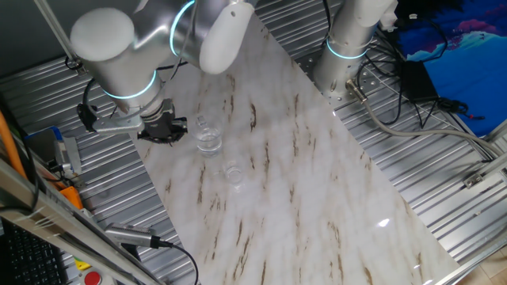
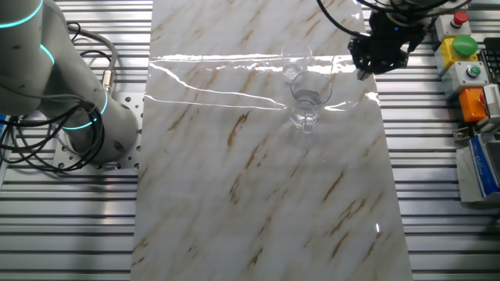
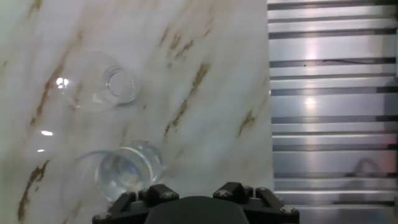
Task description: Pour the water from one cup into another empty cup
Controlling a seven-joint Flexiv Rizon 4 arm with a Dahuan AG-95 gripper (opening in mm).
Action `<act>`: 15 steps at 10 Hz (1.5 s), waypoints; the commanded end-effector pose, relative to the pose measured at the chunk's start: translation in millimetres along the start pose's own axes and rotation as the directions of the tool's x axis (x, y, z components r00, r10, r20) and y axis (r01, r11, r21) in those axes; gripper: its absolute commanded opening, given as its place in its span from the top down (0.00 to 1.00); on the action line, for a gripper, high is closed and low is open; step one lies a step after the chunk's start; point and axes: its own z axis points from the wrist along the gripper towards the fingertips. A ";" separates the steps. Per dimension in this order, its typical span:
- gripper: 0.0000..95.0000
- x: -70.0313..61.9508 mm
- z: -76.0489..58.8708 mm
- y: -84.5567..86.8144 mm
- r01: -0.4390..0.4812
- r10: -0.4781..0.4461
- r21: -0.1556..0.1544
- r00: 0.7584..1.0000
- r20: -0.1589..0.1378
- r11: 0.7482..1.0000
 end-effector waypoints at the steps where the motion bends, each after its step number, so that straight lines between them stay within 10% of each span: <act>1: 1.00 9.8 3.9 -1.5 0.013 -0.013 -0.003 1.000 0.014 1.000; 6: 1.00 64.6 33.8 -41.6 0.134 -0.134 -0.003 0.990 0.048 0.991; 15: 1.00 104.4 73.6 -78.5 0.242 -0.241 0.002 0.965 0.099 0.970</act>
